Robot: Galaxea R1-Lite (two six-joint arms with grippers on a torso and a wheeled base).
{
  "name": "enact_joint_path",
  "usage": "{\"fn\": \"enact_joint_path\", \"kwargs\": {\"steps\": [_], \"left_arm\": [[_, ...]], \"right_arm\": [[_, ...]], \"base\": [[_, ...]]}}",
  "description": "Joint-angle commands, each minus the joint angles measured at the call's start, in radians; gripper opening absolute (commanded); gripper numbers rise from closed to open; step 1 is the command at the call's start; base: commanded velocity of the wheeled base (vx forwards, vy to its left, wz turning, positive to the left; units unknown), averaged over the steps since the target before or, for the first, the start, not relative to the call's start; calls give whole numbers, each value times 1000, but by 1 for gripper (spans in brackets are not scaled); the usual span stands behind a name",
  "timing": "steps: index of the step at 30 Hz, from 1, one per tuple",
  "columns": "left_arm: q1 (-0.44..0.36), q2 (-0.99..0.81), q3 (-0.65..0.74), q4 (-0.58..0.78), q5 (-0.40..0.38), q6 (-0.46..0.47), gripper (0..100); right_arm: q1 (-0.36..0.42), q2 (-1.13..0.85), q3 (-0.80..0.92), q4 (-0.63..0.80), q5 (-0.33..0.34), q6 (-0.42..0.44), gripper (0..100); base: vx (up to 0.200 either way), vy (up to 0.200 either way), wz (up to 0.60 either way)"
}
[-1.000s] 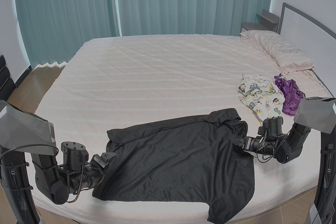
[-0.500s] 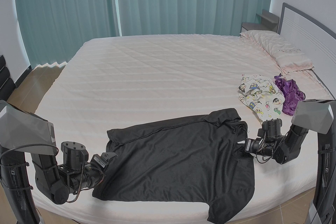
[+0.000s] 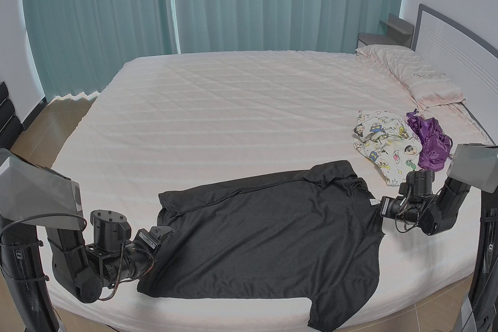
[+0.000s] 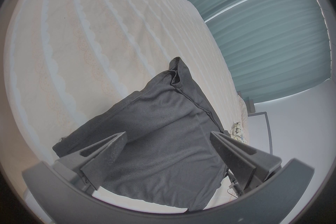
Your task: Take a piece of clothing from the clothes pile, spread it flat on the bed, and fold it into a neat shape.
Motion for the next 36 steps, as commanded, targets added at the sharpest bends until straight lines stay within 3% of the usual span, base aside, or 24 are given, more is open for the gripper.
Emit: {"fn": "enact_joint_path", "kwargs": {"steps": [1, 8, 9, 19, 25, 26, 31, 36], "left_arm": [[1, 0, -1, -1, 0, -1, 100], [1, 0, -1, -1, 0, -1, 100], [1, 0, -1, -1, 0, -1, 100], [29, -28, -54, 1, -2, 11, 100], [67, -26, -211, 62, -5, 131, 100], [75, -14, -309, 159, -6, 168, 100], [79, 38, -584, 483, -8, 171, 100], [79, 130, -719, 585, -8, 171, 100]], "right_arm": [[-11, 23, -6, -7, -1, -6, 0], [-31, 43, -10, -21, -27, -49, 0], [-34, 43, -9, -21, -28, -57, 100], [-31, -33, -17, -33, -31, -52, 100], [29, -112, -12, -20, -37, 96, 100], [56, -122, -9, -3, -57, 147, 100], [102, -113, -15, 13, -100, 230, 100], [105, -102, -15, 13, -100, 242, 100]], "base": [[0, 0, 0], [0, 0, 0], [0, 0, 0], [0, 0, 0], [0, 0, 0], [0, 0, 0], [0, 0, 0], [0, 0, 0]]}}
